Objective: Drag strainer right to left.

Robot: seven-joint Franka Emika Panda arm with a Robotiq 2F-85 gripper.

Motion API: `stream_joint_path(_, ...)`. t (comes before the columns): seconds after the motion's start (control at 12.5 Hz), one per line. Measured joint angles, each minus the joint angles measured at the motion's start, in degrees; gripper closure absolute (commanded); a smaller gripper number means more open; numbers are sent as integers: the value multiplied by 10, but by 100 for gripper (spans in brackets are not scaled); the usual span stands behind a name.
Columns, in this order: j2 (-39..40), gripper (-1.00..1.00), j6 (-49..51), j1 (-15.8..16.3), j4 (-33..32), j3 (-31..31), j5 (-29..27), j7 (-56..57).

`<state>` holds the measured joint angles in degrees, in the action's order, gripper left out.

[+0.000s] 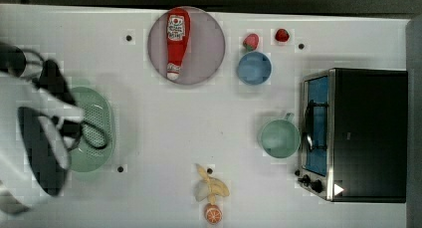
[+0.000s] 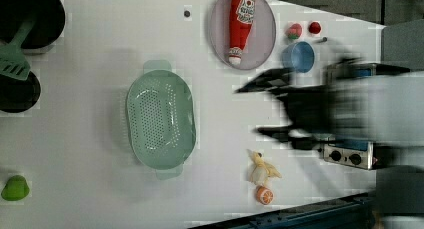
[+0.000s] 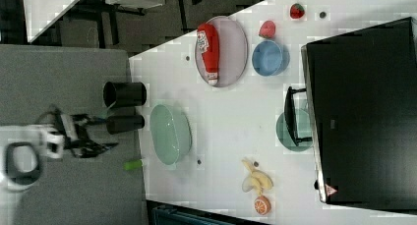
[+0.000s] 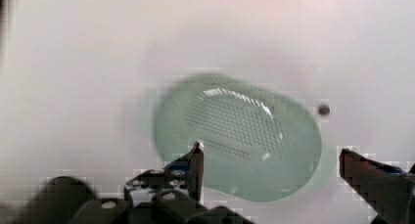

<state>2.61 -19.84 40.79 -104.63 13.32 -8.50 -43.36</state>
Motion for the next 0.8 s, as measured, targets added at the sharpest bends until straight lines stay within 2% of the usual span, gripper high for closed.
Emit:
stream_joint_path(0.08, -44, -100, 33, -22, 8, 19, 12, 41)
stream_joint_path(0.24, -114, -100, 92, -59, 30, 75, 99, 134)
stream_joint_path(0.4, -163, -100, 124, -70, 27, 161, 138, 233)
stream_joint_path(0.56, -181, -100, 141, -105, 22, 230, 141, 293)
stream_joint_path(0.72, -179, -100, 145, -121, 12, 288, 156, 318)
stream_joint_path(0.8, -174, -100, 146, -131, 7, 297, 168, 325)
